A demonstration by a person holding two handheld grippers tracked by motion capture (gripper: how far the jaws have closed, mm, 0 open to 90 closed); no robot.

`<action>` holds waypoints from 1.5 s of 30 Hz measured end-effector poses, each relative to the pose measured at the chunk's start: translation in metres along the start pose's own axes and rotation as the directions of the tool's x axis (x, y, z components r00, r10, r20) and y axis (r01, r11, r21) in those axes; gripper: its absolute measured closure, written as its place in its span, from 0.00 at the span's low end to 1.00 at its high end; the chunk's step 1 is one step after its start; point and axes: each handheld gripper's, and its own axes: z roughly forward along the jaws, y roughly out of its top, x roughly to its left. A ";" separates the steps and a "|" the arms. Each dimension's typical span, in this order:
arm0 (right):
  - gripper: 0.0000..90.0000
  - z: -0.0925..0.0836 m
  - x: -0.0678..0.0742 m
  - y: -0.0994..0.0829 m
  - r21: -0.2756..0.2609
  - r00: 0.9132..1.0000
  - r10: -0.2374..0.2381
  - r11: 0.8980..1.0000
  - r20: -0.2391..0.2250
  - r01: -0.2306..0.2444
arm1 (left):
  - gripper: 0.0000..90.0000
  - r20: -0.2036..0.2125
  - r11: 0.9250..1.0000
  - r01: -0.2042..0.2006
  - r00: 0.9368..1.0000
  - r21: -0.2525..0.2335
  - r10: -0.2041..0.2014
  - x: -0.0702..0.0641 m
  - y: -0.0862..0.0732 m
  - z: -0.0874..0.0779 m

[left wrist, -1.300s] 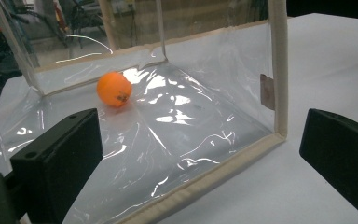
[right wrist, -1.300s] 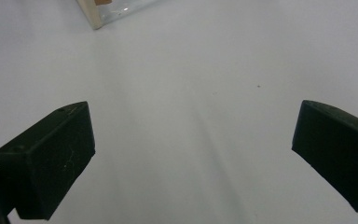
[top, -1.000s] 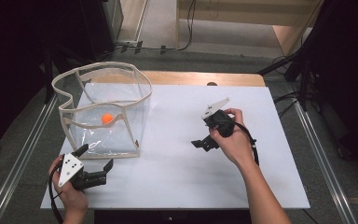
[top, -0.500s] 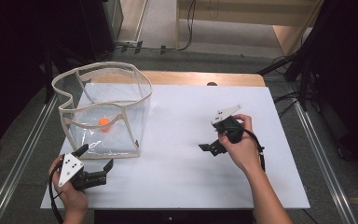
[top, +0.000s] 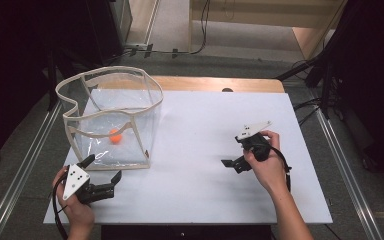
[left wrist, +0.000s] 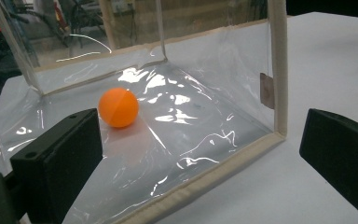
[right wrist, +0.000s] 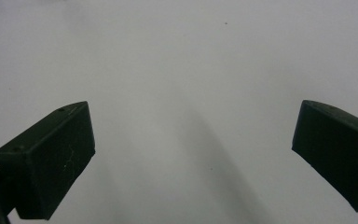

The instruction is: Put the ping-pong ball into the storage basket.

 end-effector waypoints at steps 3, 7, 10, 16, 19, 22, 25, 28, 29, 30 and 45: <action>0.00 -0.002 0.000 -0.006 -0.007 1.000 0.008 1.000 0.007 -0.008 | 0.00 0.000 1.000 -0.001 1.000 0.000 0.001 0.000 0.000 0.000; 0.00 -0.005 -0.001 -0.016 -0.024 1.000 0.015 1.000 0.012 -0.015 | 0.00 0.001 1.000 0.000 1.000 0.000 0.000 0.000 0.000 0.000; 0.00 -0.006 -0.002 -0.024 -0.042 1.000 0.022 0.999 0.006 -0.022 | 0.00 0.001 1.000 -0.002 1.000 0.000 0.002 0.000 0.000 0.000; 0.00 -0.012 -0.003 -0.042 -0.066 0.998 0.052 0.996 0.018 -0.051 | 0.00 0.000 1.000 0.001 1.000 0.000 -0.001 -0.001 0.000 0.000; 0.00 -0.014 -0.004 -0.050 -0.075 0.997 0.067 0.995 0.028 -0.065 | 0.00 0.002 1.000 -0.001 1.000 0.002 0.001 0.000 0.000 0.000; 0.00 -0.017 -0.004 -0.059 -0.095 0.997 0.072 0.993 0.039 -0.068 | 0.00 0.002 1.000 -0.001 1.000 0.001 0.001 -0.001 0.000 0.001; 0.00 -0.021 -0.005 -0.066 -0.106 0.995 0.081 0.992 0.049 -0.076 | 0.00 0.003 1.000 -0.002 1.000 0.001 0.002 -0.001 0.000 0.000; 0.00 -0.024 -0.005 -0.073 -0.115 0.994 0.089 0.990 0.058 -0.082 | 0.00 0.003 1.000 -0.002 1.000 0.003 0.002 -0.001 0.000 0.000; 0.00 -0.025 -0.005 -0.075 -0.116 0.993 0.095 0.989 0.066 -0.087 | 0.00 0.003 1.000 -0.003 1.000 0.003 0.003 -0.001 0.000 0.000; 0.00 -0.026 -0.005 -0.077 -0.117 0.993 0.098 0.989 0.067 -0.090 | 0.00 0.003 1.000 -0.003 1.000 0.003 0.003 -0.001 0.000 0.000; 0.00 -0.043 -0.008 -0.100 -0.176 0.990 0.116 0.979 0.084 -0.100 | 0.00 0.002 1.000 -0.007 1.000 0.005 0.007 -0.001 0.000 0.001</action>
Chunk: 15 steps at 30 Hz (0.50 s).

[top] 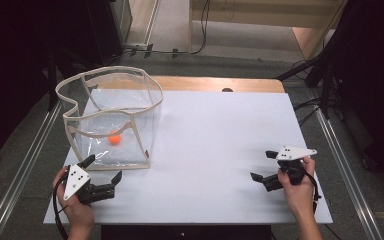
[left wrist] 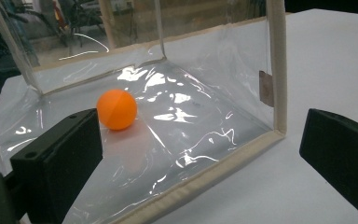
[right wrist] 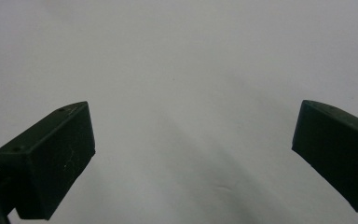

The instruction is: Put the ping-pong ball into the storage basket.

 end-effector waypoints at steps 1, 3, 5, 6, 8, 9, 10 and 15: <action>0.00 -0.001 -0.001 -0.001 -0.003 1.000 0.001 1.000 0.004 -0.001 | 0.00 -0.001 1.000 0.000 1.000 0.001 0.000 0.000 0.000 0.000; 0.00 -0.002 -0.001 -0.004 -0.012 1.000 0.006 1.000 0.003 -0.006 | 0.00 0.003 1.000 0.000 1.000 -0.003 0.000 0.000 0.000 0.000; 0.00 -0.003 -0.002 -0.006 -0.014 1.000 0.008 1.000 0.007 -0.008 | 0.00 0.003 1.000 -0.002 1.000 -0.001 0.002 0.000 0.000 -0.001; 0.00 -0.003 -0.003 -0.007 -0.020 1.000 0.002 1.000 0.010 -0.002 | 0.00 0.003 1.000 -0.001 1.000 -0.003 0.001 0.000 0.000 -0.001; 0.00 -0.005 -0.003 -0.008 -0.031 1.000 0.004 1.000 0.013 -0.003 | 0.00 0.003 1.000 0.000 1.000 -0.004 0.000 0.000 0.000 -0.001; 0.00 -0.006 -0.004 -0.009 -0.037 1.000 0.007 0.999 0.011 -0.007 | 0.00 0.004 1.000 -0.001 1.000 -0.005 0.001 0.001 0.000 -0.001; 0.00 -0.007 -0.004 -0.011 -0.046 1.000 0.005 0.999 0.011 -0.004 | 0.00 0.004 1.000 -0.001 1.000 -0.004 0.001 0.001 0.000 -0.001; 0.00 -0.012 -0.004 -0.015 -0.080 1.000 0.009 0.997 0.017 -0.008 | 0.00 0.006 1.000 -0.001 1.000 -0.004 0.001 0.001 0.000 -0.001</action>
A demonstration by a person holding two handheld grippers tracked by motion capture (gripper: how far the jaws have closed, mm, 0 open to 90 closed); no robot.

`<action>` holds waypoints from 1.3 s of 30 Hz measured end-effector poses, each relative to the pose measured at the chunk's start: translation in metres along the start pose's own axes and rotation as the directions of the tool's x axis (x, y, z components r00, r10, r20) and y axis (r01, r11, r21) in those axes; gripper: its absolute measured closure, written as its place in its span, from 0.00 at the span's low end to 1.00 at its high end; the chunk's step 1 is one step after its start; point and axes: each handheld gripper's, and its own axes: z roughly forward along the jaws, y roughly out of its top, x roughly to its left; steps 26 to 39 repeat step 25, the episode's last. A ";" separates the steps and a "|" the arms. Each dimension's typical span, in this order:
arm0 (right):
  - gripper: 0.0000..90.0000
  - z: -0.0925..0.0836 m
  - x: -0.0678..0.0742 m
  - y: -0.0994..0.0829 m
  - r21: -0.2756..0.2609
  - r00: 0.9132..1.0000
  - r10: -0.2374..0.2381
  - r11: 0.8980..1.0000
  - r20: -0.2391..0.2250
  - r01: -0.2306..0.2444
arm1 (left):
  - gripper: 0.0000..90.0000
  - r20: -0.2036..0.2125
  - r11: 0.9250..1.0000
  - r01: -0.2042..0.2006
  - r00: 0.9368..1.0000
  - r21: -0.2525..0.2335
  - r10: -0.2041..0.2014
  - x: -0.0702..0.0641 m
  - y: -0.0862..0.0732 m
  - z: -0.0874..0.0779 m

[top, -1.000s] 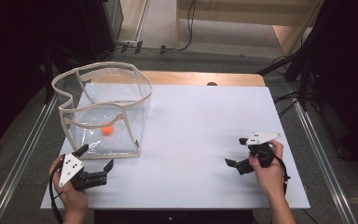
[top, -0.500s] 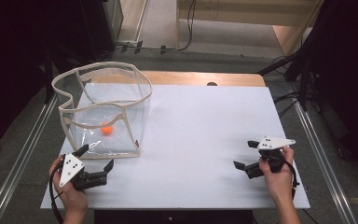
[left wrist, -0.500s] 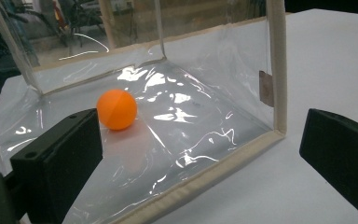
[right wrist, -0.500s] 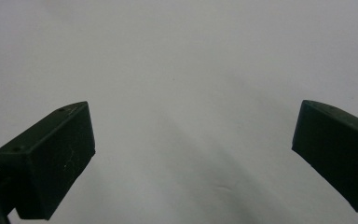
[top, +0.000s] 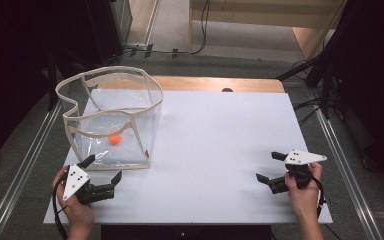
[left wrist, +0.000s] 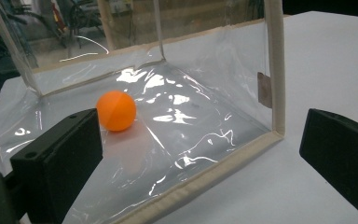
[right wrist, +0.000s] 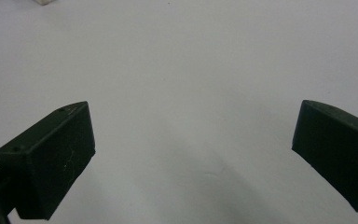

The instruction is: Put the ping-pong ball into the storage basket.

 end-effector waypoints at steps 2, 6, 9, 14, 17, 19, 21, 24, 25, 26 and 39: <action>0.00 -0.002 -0.001 -0.002 -0.023 1.000 0.001 1.000 0.003 -0.001 | 0.00 0.001 1.000 0.000 1.000 0.000 0.000 0.000 0.000 0.000; 0.00 -0.006 -0.003 -0.005 -0.046 1.000 0.010 0.999 0.007 -0.010 | 0.00 0.005 1.000 -0.001 1.000 -0.002 0.001 0.000 0.000 0.000; 0.00 -0.006 -0.003 -0.007 -0.056 1.000 0.018 0.998 0.009 -0.018 | 0.00 0.005 1.000 0.001 1.000 -0.004 -0.001 0.000 0.000 0.001; 0.00 -0.005 -0.003 -0.007 -0.061 1.000 0.013 0.998 0.011 -0.012 | 0.00 0.006 1.000 0.000 1.000 -0.002 0.000 0.000 0.000 0.001; 0.00 -0.003 -0.003 -0.007 -0.058 1.000 0.011 0.998 0.007 -0.010 | 0.00 0.006 1.000 -0.001 1.000 -0.001 0.001 0.000 0.000 0.001; 0.00 -0.003 -0.003 -0.006 -0.056 1.000 0.011 0.998 0.008 -0.011 | 0.00 0.006 1.000 -0.002 1.000 0.000 0.002 0.000 0.000 0.001; 0.00 -0.002 -0.002 -0.006 -0.055 1.000 0.008 0.998 0.006 -0.007 | 0.00 0.006 1.000 -0.002 1.000 0.001 0.002 0.000 0.001 0.001; 0.00 -0.001 -0.003 -0.007 -0.053 1.000 0.010 0.999 0.009 -0.010 | 0.00 0.004 1.000 0.000 1.000 0.001 0.000 0.000 0.001 0.002; 0.00 -0.001 -0.003 -0.007 -0.049 1.000 0.012 0.999 0.011 -0.011 | 0.00 0.003 1.000 0.001 1.000 0.001 -0.001 0.000 0.000 0.002; 0.00 -0.001 -0.003 -0.007 -0.049 1.000 0.012 0.999 0.011 -0.011 | 0.00 0.003 1.000 0.001 1.000 0.001 -0.001 0.000 0.000 0.002; 0.00 -0.001 -0.003 -0.007 -0.049 1.000 0.012 0.999 0.011 -0.011 | 0.00 0.003 1.000 0.001 1.000 0.001 -0.001 0.000 0.000 0.002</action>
